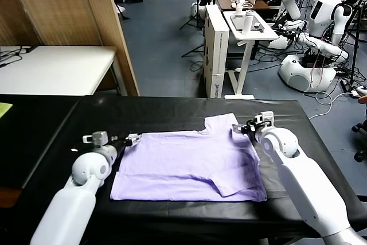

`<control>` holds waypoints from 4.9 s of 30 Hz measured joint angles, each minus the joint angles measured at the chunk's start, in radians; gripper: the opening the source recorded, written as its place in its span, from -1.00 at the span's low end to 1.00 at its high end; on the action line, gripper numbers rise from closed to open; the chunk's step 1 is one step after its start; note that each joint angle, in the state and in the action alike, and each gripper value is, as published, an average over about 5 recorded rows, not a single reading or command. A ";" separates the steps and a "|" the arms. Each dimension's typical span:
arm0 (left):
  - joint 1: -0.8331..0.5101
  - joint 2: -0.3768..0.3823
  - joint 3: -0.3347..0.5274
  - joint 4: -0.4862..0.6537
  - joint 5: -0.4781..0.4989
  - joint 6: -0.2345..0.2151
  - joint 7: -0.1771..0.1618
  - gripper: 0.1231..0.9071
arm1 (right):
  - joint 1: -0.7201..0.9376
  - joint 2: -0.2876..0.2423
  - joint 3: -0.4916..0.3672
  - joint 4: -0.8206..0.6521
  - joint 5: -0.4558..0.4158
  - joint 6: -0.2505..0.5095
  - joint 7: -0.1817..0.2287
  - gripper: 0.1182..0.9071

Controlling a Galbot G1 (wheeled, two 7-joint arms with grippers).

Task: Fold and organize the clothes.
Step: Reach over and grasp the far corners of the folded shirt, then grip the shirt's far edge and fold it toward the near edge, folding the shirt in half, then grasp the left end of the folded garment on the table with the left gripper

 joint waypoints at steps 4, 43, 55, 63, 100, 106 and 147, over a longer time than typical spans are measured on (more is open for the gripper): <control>0.004 0.000 -0.002 0.001 0.004 -0.002 0.001 0.53 | 0.006 0.000 -0.006 -0.008 -0.002 0.000 -0.006 0.49; 0.030 0.003 -0.018 -0.032 0.023 -0.026 0.022 -0.93 | -0.041 -0.031 0.041 0.066 0.040 0.154 -0.062 -0.95; 0.134 0.041 -0.075 -0.202 -0.010 -0.034 0.011 -0.93 | -0.204 -0.117 0.138 0.293 0.073 0.124 -0.049 -0.95; 0.247 0.051 -0.124 -0.354 -0.007 -0.045 0.007 -0.93 | -0.392 -0.187 0.227 0.490 0.077 0.068 -0.030 -0.95; 0.551 -0.035 -0.205 -0.462 0.083 -0.196 0.027 -0.93 | -0.749 -0.200 0.369 0.667 0.060 0.000 -0.003 -0.95; 0.590 -0.060 -0.213 -0.461 0.104 -0.229 0.034 -0.93 | -0.754 -0.200 0.363 0.663 0.059 0.000 -0.003 -0.95; 0.639 -0.207 -0.245 -0.472 0.184 -0.278 -0.026 1.00 | -0.547 -0.165 0.322 0.547 0.064 0.000 -0.031 1.00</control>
